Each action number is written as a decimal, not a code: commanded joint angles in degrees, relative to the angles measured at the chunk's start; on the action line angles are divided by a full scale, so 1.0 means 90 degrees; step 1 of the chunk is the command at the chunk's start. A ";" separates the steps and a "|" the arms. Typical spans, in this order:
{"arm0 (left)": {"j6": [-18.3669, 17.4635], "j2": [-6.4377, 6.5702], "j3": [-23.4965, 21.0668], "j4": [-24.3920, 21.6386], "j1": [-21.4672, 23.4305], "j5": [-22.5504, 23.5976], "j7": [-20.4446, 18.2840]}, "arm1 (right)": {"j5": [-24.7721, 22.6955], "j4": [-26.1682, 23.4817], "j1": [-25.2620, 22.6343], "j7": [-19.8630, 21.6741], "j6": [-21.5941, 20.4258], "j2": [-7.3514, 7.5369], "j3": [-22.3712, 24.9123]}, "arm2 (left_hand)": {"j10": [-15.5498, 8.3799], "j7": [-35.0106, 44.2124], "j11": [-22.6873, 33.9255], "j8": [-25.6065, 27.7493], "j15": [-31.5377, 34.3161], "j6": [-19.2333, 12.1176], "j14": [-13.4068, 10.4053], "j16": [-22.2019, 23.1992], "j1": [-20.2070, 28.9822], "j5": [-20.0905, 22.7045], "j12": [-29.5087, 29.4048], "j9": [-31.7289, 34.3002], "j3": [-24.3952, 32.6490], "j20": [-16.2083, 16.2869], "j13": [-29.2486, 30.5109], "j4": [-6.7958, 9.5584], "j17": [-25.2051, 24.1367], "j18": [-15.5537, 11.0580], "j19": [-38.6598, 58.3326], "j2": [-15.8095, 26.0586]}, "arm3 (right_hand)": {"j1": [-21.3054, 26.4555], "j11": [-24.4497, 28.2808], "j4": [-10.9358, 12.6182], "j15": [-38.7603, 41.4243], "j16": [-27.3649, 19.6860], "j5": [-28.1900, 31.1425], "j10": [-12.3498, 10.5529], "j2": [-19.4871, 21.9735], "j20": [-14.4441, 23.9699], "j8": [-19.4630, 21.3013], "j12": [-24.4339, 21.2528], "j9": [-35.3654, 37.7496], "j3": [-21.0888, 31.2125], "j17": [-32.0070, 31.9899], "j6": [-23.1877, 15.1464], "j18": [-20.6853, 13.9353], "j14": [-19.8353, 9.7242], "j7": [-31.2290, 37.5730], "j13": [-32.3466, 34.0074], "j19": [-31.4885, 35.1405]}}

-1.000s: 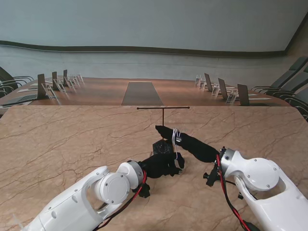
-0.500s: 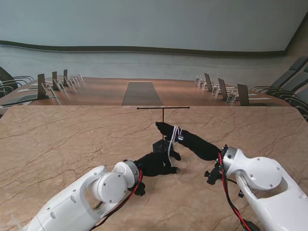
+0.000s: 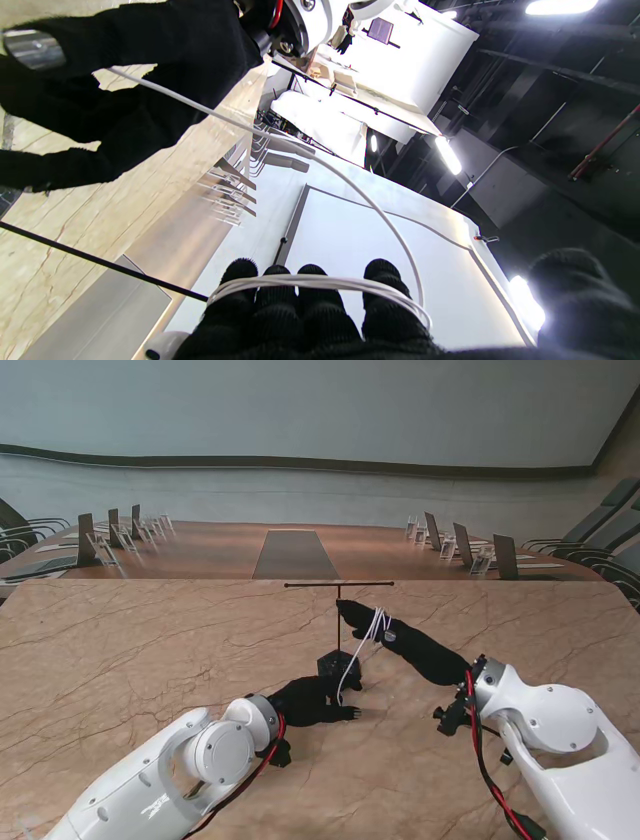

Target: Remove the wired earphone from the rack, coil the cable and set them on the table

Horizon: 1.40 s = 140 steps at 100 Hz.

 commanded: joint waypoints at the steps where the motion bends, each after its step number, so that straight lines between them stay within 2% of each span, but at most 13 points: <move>1: 0.0044 0.0028 -0.0037 -0.0011 0.0098 0.0030 0.0013 | 0.0029 0.0025 -0.0030 -0.0055 -0.0061 -0.0029 0.0039 | -0.0043 -0.0224 -0.0126 -0.0068 -0.0052 -0.0009 -0.0166 -0.0072 -0.0237 -0.0285 -0.0052 -0.0204 0.0096 -0.0054 -0.0193 0.0049 -0.0121 -0.0135 -0.0079 -0.0264 | -0.0010 0.0015 -0.0216 0.0060 0.0008 -0.0064 -0.0043 -0.0079 -0.0067 0.0077 0.0004 0.0010 -0.0145 0.0007 -0.0331 -0.0048 -0.0088 -0.0018 -0.0032 0.0193; 22: 0.0058 0.0052 -0.0215 -0.0034 0.0263 0.0204 0.0066 | -0.0014 0.0007 -0.0086 -0.0113 -0.0157 -0.0028 0.0201 | -0.0064 -0.0236 -0.0173 -0.0080 -0.0150 -0.0017 -0.0201 -0.0131 -0.0257 -0.0304 -0.0096 -0.0260 0.0203 -0.0112 -0.0220 0.0033 -0.0181 -0.0143 -0.0222 -0.0394 | 0.0001 0.0027 -0.0212 0.0069 0.0010 -0.0070 -0.0031 -0.0068 -0.0090 0.0142 0.0003 0.0015 -0.0148 0.0003 -0.0327 -0.0042 -0.0076 -0.0013 -0.0026 0.0223; 30: 0.0064 0.0064 -0.0283 -0.0044 0.0323 0.0268 0.0075 | -0.0041 0.0003 -0.0103 -0.0132 -0.0164 -0.0029 0.0257 | -0.0096 -0.0215 -0.0154 -0.0083 -0.0167 -0.0034 -0.0233 -0.0157 -0.0409 -0.0320 -0.0126 -0.0290 0.0523 -0.0118 -0.0234 -0.0044 -0.0190 -0.0152 -0.0270 -0.0518 | 0.0013 0.0027 -0.0210 0.0071 0.0010 -0.0071 -0.0035 -0.0071 -0.0098 0.0161 0.0001 0.0011 -0.0147 0.0001 -0.0334 -0.0034 -0.0083 -0.0014 -0.0029 0.0232; 82: 0.0149 0.0098 -0.0834 -0.0325 0.0817 0.0591 0.0224 | -0.0297 -0.0077 -0.0577 -0.0344 0.0081 -0.0057 0.0395 | -0.0068 -0.0158 -0.0175 -0.0073 -0.0218 -0.0088 -0.0242 -0.0202 -0.0188 -0.0334 -0.0170 -0.0308 0.0473 -0.0171 -0.0267 -0.0087 -0.0295 -0.0224 -0.0454 -0.0056 | 0.0042 0.0011 -0.0208 0.0054 0.0008 -0.0080 -0.0031 -0.0051 -0.0139 0.0295 -0.0013 0.0001 -0.0173 -0.0048 -0.0381 0.0007 -0.0055 -0.0009 -0.0045 0.0286; 89: 0.0166 0.0100 -0.0942 -0.0390 0.0915 0.0619 0.0250 | -0.0334 -0.0090 -0.0658 -0.0413 0.0132 -0.0070 0.0384 | -0.0053 -0.0165 -0.0189 -0.0094 -0.0211 -0.0107 -0.0240 -0.0228 0.0385 -0.0324 -0.0196 -0.0292 -0.0420 -0.0151 -0.0280 0.0047 -0.0295 -0.0232 -0.0479 0.0400 | 0.0058 0.0007 -0.0207 0.0048 0.0009 -0.0077 -0.0027 -0.0069 -0.0143 0.0318 -0.0016 0.0009 -0.0175 -0.0052 -0.0408 0.0004 -0.0059 -0.0005 -0.0044 0.0292; 93: 0.0177 0.0096 -0.1007 -0.0431 0.0972 0.0610 0.0277 | -0.0355 -0.0089 -0.0695 -0.0444 0.0155 -0.0076 0.0375 | -0.0042 -0.0160 -0.0196 -0.0093 -0.0220 -0.0127 -0.0229 -0.0232 0.0524 -0.0313 -0.0199 -0.0296 -0.0440 -0.0156 -0.0292 0.0073 -0.0312 -0.0245 -0.0494 0.0433 | 0.0086 0.0013 -0.0204 0.0053 0.0015 -0.0065 -0.0026 -0.0076 -0.0148 0.0368 -0.0014 0.0013 -0.0171 -0.0048 -0.0581 0.0005 -0.0062 0.0025 -0.0039 0.0300; 95: 0.0179 0.0094 -0.1039 -0.0450 0.1001 0.0617 0.0295 | -0.0369 -0.0087 -0.0711 -0.0455 0.0172 -0.0078 0.0371 | -0.0030 -0.0162 -0.0200 -0.0093 -0.0224 -0.0144 -0.0226 -0.0234 0.0562 -0.0321 -0.0201 -0.0299 -0.0433 -0.0159 -0.0300 0.0076 -0.0323 -0.0246 -0.0500 0.0451 | 0.0122 0.0029 -0.0207 0.0057 0.0023 -0.0131 -0.0026 -0.0067 -0.0173 0.0680 -0.0006 0.0007 -0.0216 -0.0051 -0.0637 0.0007 -0.0059 0.0116 -0.0044 0.0323; 98: 0.0171 0.0094 -0.1086 -0.0474 0.1041 0.0648 0.0322 | -0.0385 -0.0080 -0.0730 -0.0471 0.0202 -0.0082 0.0363 | -0.0036 -0.0157 -0.0202 -0.0091 -0.0223 -0.0162 -0.0226 -0.0236 0.0570 -0.0319 -0.0203 -0.0294 -0.0456 -0.0159 -0.0291 0.0067 -0.0313 -0.0245 -0.0498 0.0478 | 0.0135 0.0024 -0.0205 0.0056 0.0024 -0.0139 -0.0032 -0.0072 -0.0183 0.0786 -0.0008 -0.0001 -0.0230 -0.0051 -0.0683 0.0008 -0.0062 0.0123 -0.0042 0.0331; 123: 0.0042 0.0090 -0.1423 -0.0704 0.1311 0.0789 0.0471 | -0.0468 -0.0017 -0.0842 -0.0587 0.0404 -0.0111 0.0255 | 0.0004 -0.0150 -0.0214 -0.0088 -0.0200 -0.0265 -0.0191 -0.0239 0.0615 -0.0257 -0.0213 -0.0229 -0.0691 -0.0159 -0.0256 0.0049 -0.0296 -0.0236 -0.0482 0.0649 | 0.0167 0.0000 -0.0203 0.0034 0.0016 -0.0124 -0.0039 -0.0076 -0.0200 0.0922 -0.0022 0.0005 -0.0243 -0.0068 -0.0734 -0.0004 -0.0071 0.0063 -0.0046 0.0337; 126: 0.0024 0.0089 -0.1455 -0.0731 0.1333 0.0806 0.0484 | -0.0486 -0.0009 -0.0851 -0.0593 0.0415 -0.0111 0.0244 | 0.0004 -0.0179 -0.0217 -0.0079 -0.0185 -0.0262 -0.0190 -0.0254 0.0930 -0.0250 -0.0202 -0.0216 -0.1257 -0.0178 -0.0253 0.0100 -0.0294 -0.0233 -0.0468 0.0801 | 0.0162 0.0004 -0.0203 0.0035 0.0017 -0.0126 -0.0038 -0.0072 -0.0201 0.0934 -0.0020 0.0014 -0.0246 -0.0068 -0.0718 -0.0004 -0.0069 0.0059 -0.0043 0.0339; 131: -0.0003 0.0085 -0.1498 -0.0768 0.1363 0.0821 0.0517 | -0.0508 -0.0003 -0.0868 -0.0595 0.0454 -0.0111 0.0230 | 0.0010 -0.0172 -0.0211 -0.0074 -0.0166 -0.0261 -0.0179 -0.0249 0.1024 -0.0229 -0.0200 -0.0186 -0.1300 -0.0175 -0.0227 0.0118 -0.0277 -0.0235 -0.0451 0.0974 | 0.0157 0.0001 -0.0203 0.0035 0.0018 -0.0132 -0.0032 -0.0061 -0.0202 0.0947 -0.0021 0.0005 -0.0250 -0.0068 -0.0692 -0.0005 -0.0073 0.0051 -0.0043 0.0341; 134: -0.0009 0.0083 -0.1521 -0.0793 0.1376 0.0821 0.0526 | -0.0514 0.0001 -0.0876 -0.0592 0.0482 -0.0111 0.0224 | 0.0011 -0.0162 -0.0198 -0.0064 -0.0153 -0.0250 -0.0160 -0.0243 0.1591 -0.0207 -0.0203 -0.0158 -0.2041 -0.0182 -0.0207 0.0153 -0.0261 -0.0239 -0.0434 0.1320 | 0.0158 -0.0004 -0.0202 0.0033 0.0018 -0.0132 -0.0042 -0.0067 -0.0203 0.0954 -0.0023 0.0001 -0.0252 -0.0069 -0.0678 -0.0009 -0.0071 0.0042 -0.0046 0.0342; 140: -0.0022 0.0085 -0.1563 -0.0839 0.1400 0.0798 0.0514 | -0.0523 0.0013 -0.0889 -0.0606 0.0518 -0.0116 0.0209 | 0.0029 -0.0156 -0.0198 -0.0063 -0.0136 -0.0229 -0.0149 -0.0235 0.1743 -0.0218 -0.0203 -0.0154 -0.2145 -0.0178 -0.0217 0.0147 -0.0272 -0.0251 -0.0420 0.1435 | 0.0154 -0.0006 -0.0201 0.0031 0.0018 -0.0131 -0.0044 -0.0065 -0.0205 0.0962 -0.0025 0.0006 -0.0255 -0.0069 -0.0662 -0.0008 -0.0075 0.0029 -0.0047 0.0344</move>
